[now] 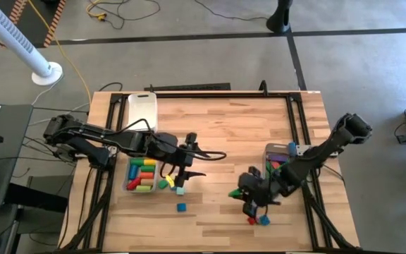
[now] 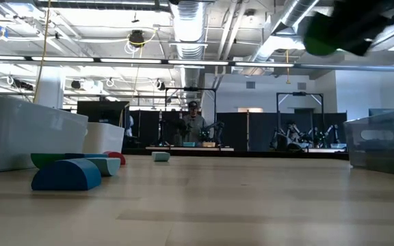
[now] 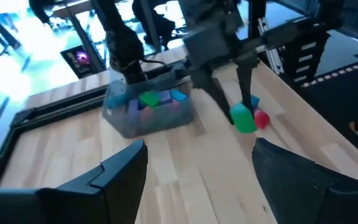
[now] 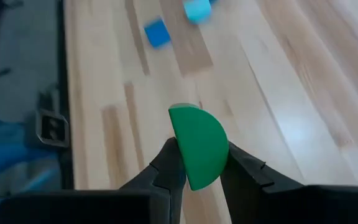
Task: Sort blocks by size
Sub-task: Put the dark green semicircular block into the white bin
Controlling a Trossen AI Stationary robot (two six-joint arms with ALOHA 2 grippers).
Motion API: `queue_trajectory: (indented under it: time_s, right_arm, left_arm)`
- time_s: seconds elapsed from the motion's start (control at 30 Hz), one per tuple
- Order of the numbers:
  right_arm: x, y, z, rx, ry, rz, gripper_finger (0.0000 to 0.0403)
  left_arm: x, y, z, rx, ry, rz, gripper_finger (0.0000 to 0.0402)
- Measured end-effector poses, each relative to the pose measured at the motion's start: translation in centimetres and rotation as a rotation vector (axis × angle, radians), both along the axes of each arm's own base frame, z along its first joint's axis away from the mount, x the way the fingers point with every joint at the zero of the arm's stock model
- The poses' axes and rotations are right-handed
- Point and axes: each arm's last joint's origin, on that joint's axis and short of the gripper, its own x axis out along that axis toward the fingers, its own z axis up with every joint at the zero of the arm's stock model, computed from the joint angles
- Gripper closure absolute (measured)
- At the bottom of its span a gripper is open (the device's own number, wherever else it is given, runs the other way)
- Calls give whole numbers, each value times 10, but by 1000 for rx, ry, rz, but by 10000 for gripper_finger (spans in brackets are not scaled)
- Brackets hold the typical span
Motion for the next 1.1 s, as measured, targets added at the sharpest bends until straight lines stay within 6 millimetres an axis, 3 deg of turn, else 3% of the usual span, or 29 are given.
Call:
queue_trajectory:
  time_s: [0.33, 0.77, 1.1]
  right_arm:
    - [32, -31, 16, 106, -153, 82, 290]
    - [48, -53, 28, 195, -267, 101, 289]
    - [57, -70, 35, 264, -331, 118, 289]
  left_arm:
    - [24, -10, -29, 9, 52, -101, 127]
    - [26, -14, -30, 48, 20, -221, 165]
    - [26, -14, -30, 60, 23, -236, 168]
